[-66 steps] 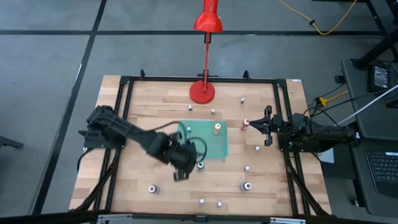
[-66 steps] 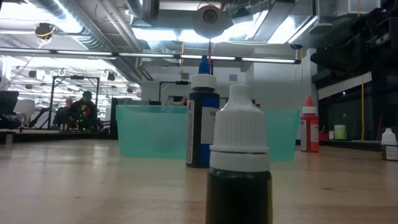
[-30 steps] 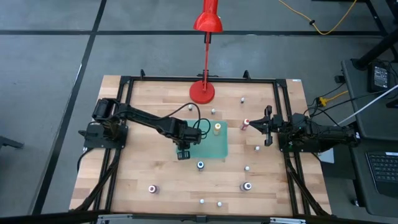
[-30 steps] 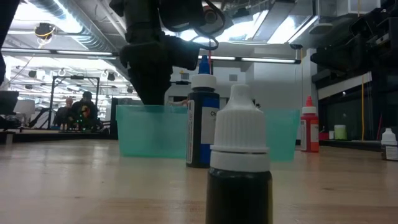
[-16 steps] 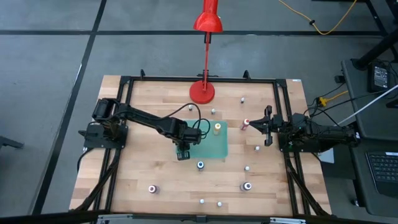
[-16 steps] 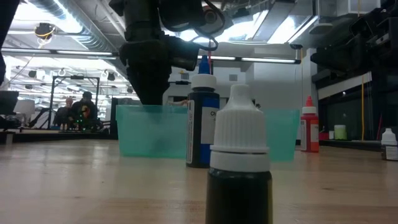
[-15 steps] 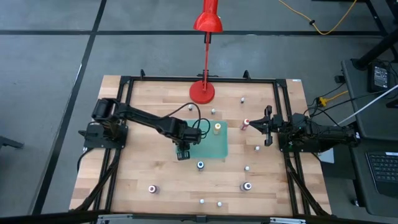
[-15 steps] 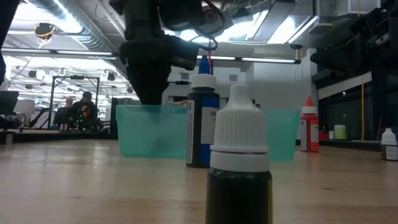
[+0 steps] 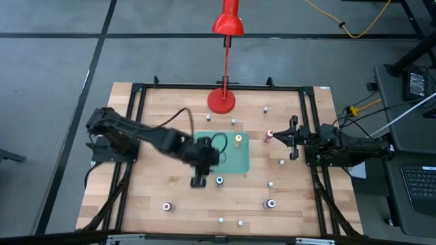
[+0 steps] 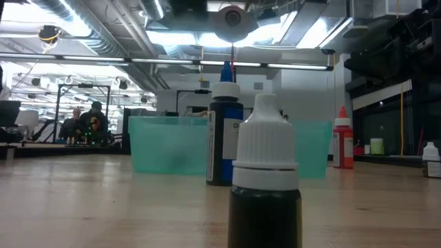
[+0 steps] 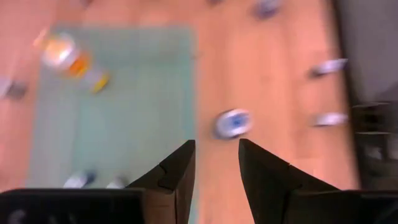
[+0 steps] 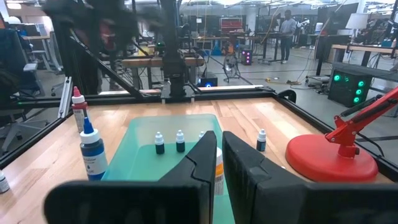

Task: Pick & Place food coloring
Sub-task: Put the bottom small green food coloring bottle into the green bin

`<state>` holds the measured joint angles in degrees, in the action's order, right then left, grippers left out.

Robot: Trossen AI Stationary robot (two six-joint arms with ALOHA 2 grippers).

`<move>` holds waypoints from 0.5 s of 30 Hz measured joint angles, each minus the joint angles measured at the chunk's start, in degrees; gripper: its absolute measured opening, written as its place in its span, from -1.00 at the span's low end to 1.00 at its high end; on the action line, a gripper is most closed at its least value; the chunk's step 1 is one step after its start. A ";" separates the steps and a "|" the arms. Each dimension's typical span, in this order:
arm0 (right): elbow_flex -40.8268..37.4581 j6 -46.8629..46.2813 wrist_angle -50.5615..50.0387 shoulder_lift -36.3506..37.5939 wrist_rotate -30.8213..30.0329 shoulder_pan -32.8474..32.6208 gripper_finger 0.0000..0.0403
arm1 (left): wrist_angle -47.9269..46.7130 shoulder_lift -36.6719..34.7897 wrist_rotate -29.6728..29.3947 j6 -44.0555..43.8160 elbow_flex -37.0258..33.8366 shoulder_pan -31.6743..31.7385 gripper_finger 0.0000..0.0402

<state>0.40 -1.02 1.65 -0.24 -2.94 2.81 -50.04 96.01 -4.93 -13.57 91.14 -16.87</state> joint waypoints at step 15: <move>0.00 0.00 -0.02 -0.01 0.00 0.02 -0.85 | -1.70 17.90 -1.63 4.37 20.73 -13.04 -0.35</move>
<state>0.40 -1.02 1.63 -0.25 -2.94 2.83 -51.75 113.90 -6.56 -9.20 111.86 -29.91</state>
